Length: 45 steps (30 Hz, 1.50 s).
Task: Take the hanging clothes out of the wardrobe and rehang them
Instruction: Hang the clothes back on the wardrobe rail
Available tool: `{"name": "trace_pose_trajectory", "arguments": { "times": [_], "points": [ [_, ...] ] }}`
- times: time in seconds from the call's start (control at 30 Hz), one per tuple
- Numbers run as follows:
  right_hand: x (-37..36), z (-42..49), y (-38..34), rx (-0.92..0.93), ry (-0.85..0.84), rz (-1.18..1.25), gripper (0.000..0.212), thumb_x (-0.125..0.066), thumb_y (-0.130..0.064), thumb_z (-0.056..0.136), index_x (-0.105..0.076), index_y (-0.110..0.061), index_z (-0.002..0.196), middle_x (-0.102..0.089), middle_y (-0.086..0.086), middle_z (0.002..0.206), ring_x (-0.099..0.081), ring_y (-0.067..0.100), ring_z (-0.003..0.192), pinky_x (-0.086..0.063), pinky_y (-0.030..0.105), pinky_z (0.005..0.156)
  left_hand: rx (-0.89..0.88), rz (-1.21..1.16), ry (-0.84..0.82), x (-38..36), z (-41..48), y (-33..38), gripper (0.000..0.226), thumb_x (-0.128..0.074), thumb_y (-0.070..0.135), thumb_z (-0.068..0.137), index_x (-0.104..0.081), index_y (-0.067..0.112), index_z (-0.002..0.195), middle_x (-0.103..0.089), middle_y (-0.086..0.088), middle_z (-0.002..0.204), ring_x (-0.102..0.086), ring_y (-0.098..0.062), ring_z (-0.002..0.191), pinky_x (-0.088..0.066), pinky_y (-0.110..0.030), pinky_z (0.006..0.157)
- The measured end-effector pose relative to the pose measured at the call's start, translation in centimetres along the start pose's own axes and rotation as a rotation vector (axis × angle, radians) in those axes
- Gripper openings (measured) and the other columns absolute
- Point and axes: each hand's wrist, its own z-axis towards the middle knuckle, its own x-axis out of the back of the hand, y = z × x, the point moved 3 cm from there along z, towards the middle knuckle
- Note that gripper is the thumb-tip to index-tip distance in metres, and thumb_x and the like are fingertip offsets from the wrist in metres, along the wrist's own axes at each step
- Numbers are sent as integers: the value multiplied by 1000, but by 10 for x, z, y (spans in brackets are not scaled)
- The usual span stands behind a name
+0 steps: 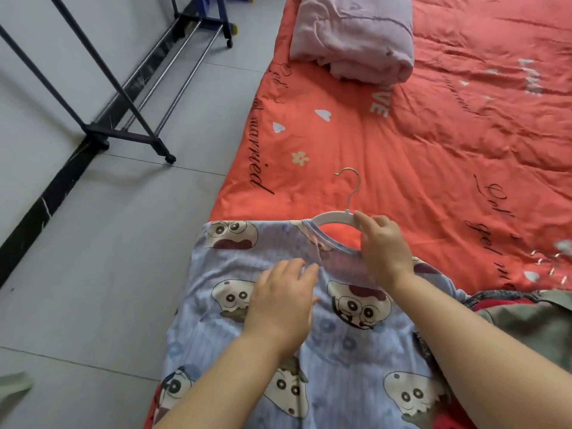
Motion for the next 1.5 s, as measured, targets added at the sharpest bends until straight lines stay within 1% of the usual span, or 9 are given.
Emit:
{"name": "trace_pose_trajectory", "arguments": {
  "times": [0.1, 0.17, 0.3, 0.43, 0.5, 0.63, 1.07, 1.2, 1.5],
  "points": [
    [40, -15, -26, 124, 193, 58, 38, -54, 1, 80, -66, -15, 113, -62, 13, 90, -57, 35, 81, -53, 40, 65, -23, -3, 97, 29, -3, 4, 32, -64, 30, 71, -64, 17, 101, -63, 4, 90, -61, -16, 81, -53, -29, 65],
    [69, -32, -48, 155, 210, 98, 33, -57, -4, 80, -68, -17, 109, -62, 1, 85, -59, 28, 76, -50, 26, 62, -8, -19, 119, 60, -3, 11, 38, -44, 33, 75, -63, 17, 105, -63, 5, 94, -56, -14, 88, -52, -28, 69],
    [121, -77, -89, 287, 223, 97, 54, -76, 5, 66, -62, -21, 111, -62, 5, 80, -59, 25, 67, -52, 29, 54, 18, -15, 169, 117, -6, 22, 46, -63, 27, 73, -63, 10, 115, -65, -3, 108, -63, -21, 99, -53, -36, 80],
    [181, -114, -130, 300, 203, 297, 31, -58, -40, 83, -65, -25, 109, -60, -16, 80, -59, 2, 68, -49, 13, 60, 79, -31, 75, 172, -24, 37, 53, -45, 24, 96, -26, 17, 146, -35, 1, 144, -30, -18, 135, -16, -36, 114],
    [209, -132, -156, 333, 233, 327, 26, -61, -28, 82, -62, -33, 108, -60, -11, 81, -58, 2, 67, -45, 8, 62, 72, -88, 152, 202, -38, 44, 48, -49, 18, 92, -40, 17, 139, -54, 0, 129, -48, -21, 121, -21, -42, 111],
    [262, -158, -202, 441, 342, 349, 48, -65, -4, 73, -58, -30, 113, -61, -8, 84, -55, 0, 75, -38, -2, 67, 52, -202, 365, 270, -73, 49, 31, -56, 9, 76, -63, 19, 105, -67, 5, 81, -65, -18, 70, -51, -35, 70],
    [351, -265, -397, 1059, 244, 400, 68, -77, -16, 73, -45, -41, 127, -61, -13, 82, -56, 3, 60, -49, 20, 52, 364, 2, 908, 484, -292, 65, 24, -57, 15, 82, -67, 19, 103, -69, 10, 83, -65, -8, 73, -55, -37, 66],
    [372, -332, -479, 1295, 238, 463, 59, -72, -16, 80, -46, -39, 127, -61, -14, 81, -55, 4, 59, -44, 15, 49, 518, 123, 1025, 531, -398, 76, 28, -60, 8, 88, -63, 18, 114, -64, 14, 93, -57, 3, 81, -46, -16, 74],
    [414, -549, -645, 1787, 263, 773, 44, -73, -13, 78, -63, -22, 120, -63, -3, 77, -58, 14, 60, -42, 23, 45, 932, 642, 1214, 620, -666, 147, 33, -57, 13, 87, -60, 11, 120, -66, -9, 89, -64, -26, 75, -52, -40, 67]
  ]
}}
